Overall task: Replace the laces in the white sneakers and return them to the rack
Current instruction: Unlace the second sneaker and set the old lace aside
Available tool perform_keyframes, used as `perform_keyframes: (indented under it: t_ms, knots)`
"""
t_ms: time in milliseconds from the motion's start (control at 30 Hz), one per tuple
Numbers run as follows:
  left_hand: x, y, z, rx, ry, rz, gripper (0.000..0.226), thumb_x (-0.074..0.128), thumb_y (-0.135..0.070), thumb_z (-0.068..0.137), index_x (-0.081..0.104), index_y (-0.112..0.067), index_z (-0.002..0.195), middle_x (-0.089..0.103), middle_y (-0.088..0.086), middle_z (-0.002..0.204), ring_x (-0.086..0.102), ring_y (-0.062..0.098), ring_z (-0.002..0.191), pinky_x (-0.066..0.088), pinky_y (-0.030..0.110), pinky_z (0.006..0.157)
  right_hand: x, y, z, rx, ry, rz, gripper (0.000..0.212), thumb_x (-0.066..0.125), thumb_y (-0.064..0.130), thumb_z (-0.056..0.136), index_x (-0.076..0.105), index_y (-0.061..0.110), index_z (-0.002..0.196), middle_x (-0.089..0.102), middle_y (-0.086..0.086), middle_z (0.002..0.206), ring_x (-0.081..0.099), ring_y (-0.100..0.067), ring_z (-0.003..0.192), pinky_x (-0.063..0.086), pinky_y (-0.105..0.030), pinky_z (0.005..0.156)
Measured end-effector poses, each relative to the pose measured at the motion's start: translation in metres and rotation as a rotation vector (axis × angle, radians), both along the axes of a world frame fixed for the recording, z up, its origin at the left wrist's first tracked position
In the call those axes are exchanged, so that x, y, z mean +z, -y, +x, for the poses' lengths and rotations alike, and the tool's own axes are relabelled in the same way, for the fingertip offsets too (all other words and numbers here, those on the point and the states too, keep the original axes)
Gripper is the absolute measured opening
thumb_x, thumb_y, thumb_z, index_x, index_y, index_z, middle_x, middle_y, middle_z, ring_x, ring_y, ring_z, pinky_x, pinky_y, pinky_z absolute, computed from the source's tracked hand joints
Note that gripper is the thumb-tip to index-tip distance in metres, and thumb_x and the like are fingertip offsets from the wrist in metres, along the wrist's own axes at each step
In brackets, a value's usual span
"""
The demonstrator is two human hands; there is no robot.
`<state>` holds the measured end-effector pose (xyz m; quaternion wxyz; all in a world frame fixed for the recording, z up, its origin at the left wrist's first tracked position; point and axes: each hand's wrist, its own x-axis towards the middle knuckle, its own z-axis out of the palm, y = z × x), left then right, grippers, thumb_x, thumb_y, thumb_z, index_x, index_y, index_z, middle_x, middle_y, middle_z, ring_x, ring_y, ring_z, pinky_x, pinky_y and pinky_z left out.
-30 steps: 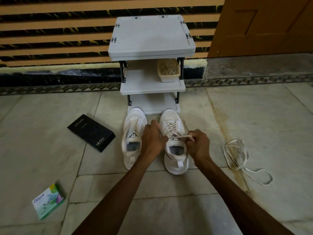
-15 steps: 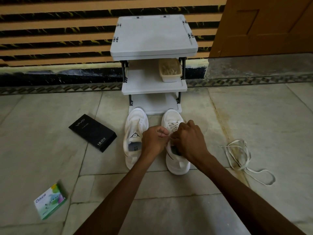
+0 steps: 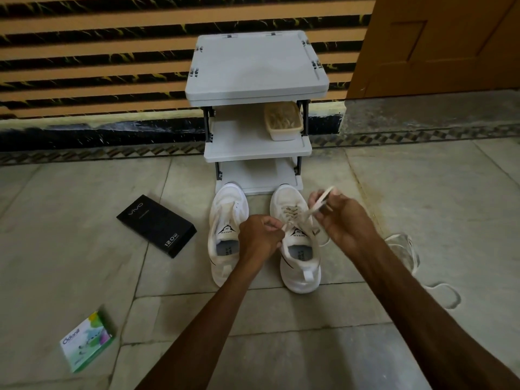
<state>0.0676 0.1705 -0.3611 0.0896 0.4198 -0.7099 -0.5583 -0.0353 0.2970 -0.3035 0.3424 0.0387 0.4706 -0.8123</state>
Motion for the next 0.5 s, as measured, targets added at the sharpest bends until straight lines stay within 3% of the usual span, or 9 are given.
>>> perform_keyframes:
  t_ms: [33,100,200,267,333,367,433,500]
  knots:
    - [0.0,-0.001,0.0,-0.001,0.003,-0.006,0.009,0.076,-0.007,0.075,0.074,-0.015,0.079,0.069,-0.002,0.064,0.068,0.009,0.054,0.062,0.032,0.066,-0.009,0.001,0.003,0.089,-0.042,0.108,0.021,0.041,-0.002,0.088,0.054,0.008,0.075,0.059,-0.008,0.073,0.054,-0.017,0.063,0.051,-0.03,0.063]
    - [0.001,0.0,-0.001,-0.006,0.016,0.0,0.009,0.077,-0.008,0.075,0.074,-0.015,0.08,0.07,-0.003,0.065,0.067,0.007,0.053,0.061,0.03,0.065,-0.026,0.003,0.005,0.228,-0.419,0.513,0.021,0.043,0.008,0.092,0.059,0.012,0.077,0.061,-0.005,0.069,0.051,-0.016,0.056,0.043,-0.027,0.056]
    - [0.003,0.0,-0.003,-0.017,0.032,0.002,0.009,0.08,-0.013,0.076,0.073,-0.019,0.077,0.07,-0.003,0.068,0.069,0.01,0.058,0.061,0.029,0.066,-0.046,0.007,0.009,0.395,-1.096,0.936,0.027,0.053,0.038,0.096,0.071,0.021,0.085,0.07,0.001,0.078,0.065,-0.015,0.07,0.052,-0.027,0.064]
    - [0.003,0.0,-0.003,-0.011,0.027,0.005,0.011,0.083,-0.018,0.074,0.072,-0.02,0.076,0.07,-0.004,0.067,0.069,0.011,0.06,0.061,0.029,0.065,-0.055,0.013,0.016,0.517,-1.329,1.208,0.022,0.06,0.041,0.09,0.071,0.022,0.09,0.07,-0.003,0.083,0.066,-0.021,0.075,0.053,-0.029,0.067]
    - [0.005,0.0,-0.002,-0.003,0.027,0.014,0.013,0.085,-0.02,0.073,0.073,-0.018,0.077,0.069,-0.004,0.066,0.068,0.011,0.057,0.061,0.029,0.065,-0.056,0.018,0.019,0.535,-1.312,1.329,0.018,0.063,0.038,0.086,0.072,0.021,0.088,0.07,-0.006,0.084,0.065,-0.025,0.075,0.05,-0.03,0.066]
    - [0.004,0.001,-0.002,-0.003,0.028,0.014,0.014,0.085,-0.022,0.072,0.074,-0.018,0.077,0.069,-0.004,0.065,0.068,0.011,0.056,0.061,0.028,0.064,-0.055,0.019,0.019,0.515,-1.24,1.291,0.015,0.065,0.034,0.085,0.073,0.021,0.086,0.071,-0.006,0.083,0.065,-0.024,0.074,0.051,-0.03,0.065]
    - [0.003,0.001,-0.002,-0.004,0.027,0.001,0.014,0.086,-0.024,0.071,0.075,-0.018,0.077,0.071,-0.003,0.064,0.069,0.012,0.055,0.061,0.029,0.064,-0.044,0.017,0.016,0.388,-1.023,1.091,0.007,0.067,0.023,0.086,0.073,0.02,0.083,0.071,-0.004,0.084,0.066,-0.02,0.074,0.055,-0.031,0.066]
    - [0.001,0.0,-0.001,0.002,0.018,-0.015,0.008,0.081,-0.015,0.074,0.075,-0.018,0.076,0.071,-0.002,0.066,0.07,0.013,0.055,0.062,0.033,0.067,-0.026,0.01,0.011,0.181,-0.784,0.796,0.016,0.06,0.01,0.091,0.068,0.017,0.079,0.068,0.0,0.086,0.063,-0.014,0.077,0.053,-0.025,0.061]
